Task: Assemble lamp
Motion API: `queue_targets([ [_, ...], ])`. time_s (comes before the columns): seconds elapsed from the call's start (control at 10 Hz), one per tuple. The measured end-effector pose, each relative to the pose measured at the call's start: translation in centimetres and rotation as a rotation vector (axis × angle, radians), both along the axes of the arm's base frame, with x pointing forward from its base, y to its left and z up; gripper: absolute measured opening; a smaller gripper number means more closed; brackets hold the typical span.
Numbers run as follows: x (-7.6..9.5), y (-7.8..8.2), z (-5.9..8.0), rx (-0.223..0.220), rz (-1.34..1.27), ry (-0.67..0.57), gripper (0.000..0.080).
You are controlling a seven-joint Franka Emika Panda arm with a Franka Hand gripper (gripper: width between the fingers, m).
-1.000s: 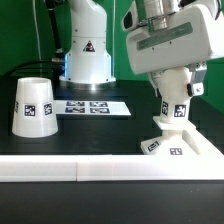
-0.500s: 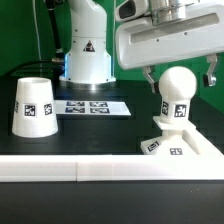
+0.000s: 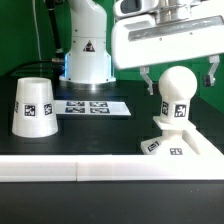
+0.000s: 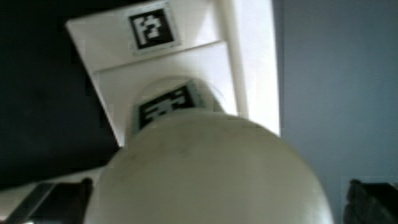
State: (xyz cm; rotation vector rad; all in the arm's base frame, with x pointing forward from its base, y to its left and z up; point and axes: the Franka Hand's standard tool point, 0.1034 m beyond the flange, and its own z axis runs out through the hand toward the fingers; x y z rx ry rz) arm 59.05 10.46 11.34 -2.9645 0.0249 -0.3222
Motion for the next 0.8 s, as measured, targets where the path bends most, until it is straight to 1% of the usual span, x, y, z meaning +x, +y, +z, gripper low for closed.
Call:
queue_targets([
  [0.2, -0.03, -0.14, -0.11, -0.083, 0.282, -0.025, 0.0699],
  [0.3, -0.01, 0.18, -0.23, -0.104, 0.356, -0.011, 0.0699],
  [0.4, 0.2, 0.21, -0.23, -0.116, 0.408, -0.021, 0.0699],
  [0.7, 0.19, -0.16, -0.35, -0.153, 0.572, -0.044, 0.0699],
  [0.8, 0.25, -0.47, -0.35, -0.188, 0.707, -0.061, 0.0699],
])
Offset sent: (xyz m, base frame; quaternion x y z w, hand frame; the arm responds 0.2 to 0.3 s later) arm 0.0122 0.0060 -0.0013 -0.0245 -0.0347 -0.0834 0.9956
